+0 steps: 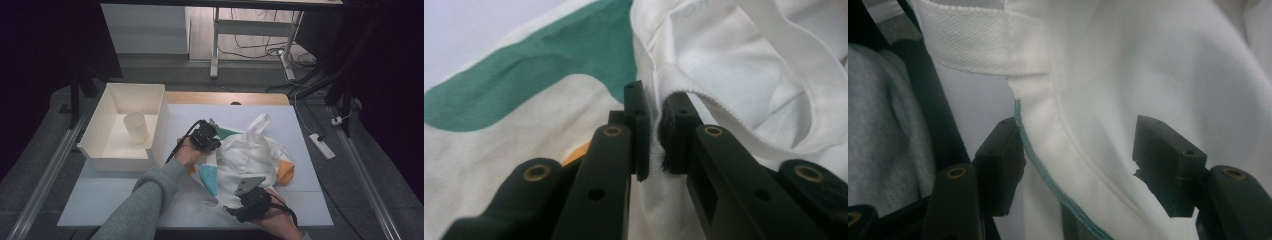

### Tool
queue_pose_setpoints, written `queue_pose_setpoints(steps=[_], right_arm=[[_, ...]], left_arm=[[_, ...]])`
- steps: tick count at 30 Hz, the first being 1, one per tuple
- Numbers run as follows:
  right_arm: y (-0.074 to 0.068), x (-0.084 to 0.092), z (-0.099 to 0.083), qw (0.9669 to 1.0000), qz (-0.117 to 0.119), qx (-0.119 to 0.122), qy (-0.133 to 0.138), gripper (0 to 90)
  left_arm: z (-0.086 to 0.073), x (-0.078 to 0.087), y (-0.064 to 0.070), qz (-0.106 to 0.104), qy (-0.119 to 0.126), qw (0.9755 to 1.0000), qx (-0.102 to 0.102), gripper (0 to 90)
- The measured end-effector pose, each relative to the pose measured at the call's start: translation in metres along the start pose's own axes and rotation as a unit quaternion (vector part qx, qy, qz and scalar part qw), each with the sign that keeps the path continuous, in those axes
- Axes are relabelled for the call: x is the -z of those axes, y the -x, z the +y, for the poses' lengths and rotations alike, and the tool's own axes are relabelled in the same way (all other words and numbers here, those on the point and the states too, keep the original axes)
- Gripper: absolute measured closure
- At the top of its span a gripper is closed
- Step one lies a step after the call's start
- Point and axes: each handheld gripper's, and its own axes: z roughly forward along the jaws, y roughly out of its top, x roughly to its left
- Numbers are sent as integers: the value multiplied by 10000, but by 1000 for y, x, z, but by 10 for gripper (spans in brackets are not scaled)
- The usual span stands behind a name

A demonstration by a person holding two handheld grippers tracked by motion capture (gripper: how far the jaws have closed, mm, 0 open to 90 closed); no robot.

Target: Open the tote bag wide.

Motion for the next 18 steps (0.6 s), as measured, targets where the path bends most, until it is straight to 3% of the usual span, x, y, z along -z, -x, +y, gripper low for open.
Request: queue_pose_setpoints(steps=[3, 5, 6, 7, 10, 11, 13, 14, 15, 17, 18], right_arm=[[-2, -2, 0, 10000, 4, 30, -42, 387], [-7, -4, 1, 9995, -138, 268, -71, 434], [-7, -4, 1, 9995, -138, 268, -71, 434], [-7, -4, 2, 9990, -383, 233, -27, 551], [4, -3, 0, 9986, -526, 34, 60, 820], [4, -3, 0, 9986, -526, 34, 60, 820], [13, 0, -2, 9992, -242, -174, 283, 867], [13, 2, -2, 9991, -140, -163, 360, 869], [7, 9, -1, 9992, -16, -10, 408, 870], [2, 13, 0, 9990, 37, 63, 442, 870], [-10, 21, 2, 9982, 172, 239, 514, 870]], left_arm=[[-1, 3, -4, 5, 82, 9999, 101, 830], [-1, 5, -6, -39, 127, 9998, 161, 830], [-1, 5, -6, -35, 130, 9998, 162, 830], [-1, 5, -7, -32, 124, 9998, 158, 830], [-2, 7, -7, -9, 149, 9997, 176, 831], [-2, 7, -8, 3, 176, 9997, 183, 831], [-3, 10, -9, 29, 248, 9995, 207, 831], [-3, 12, -10, 42, 300, 9993, 231, 831], [-4, 14, -11, 57, 369, 9990, 254, 832], [-5, 21, -12, 80, 527, 9981, 300, 832], [-5, 24, -13, 93, 605, 9976, 317, 833]])
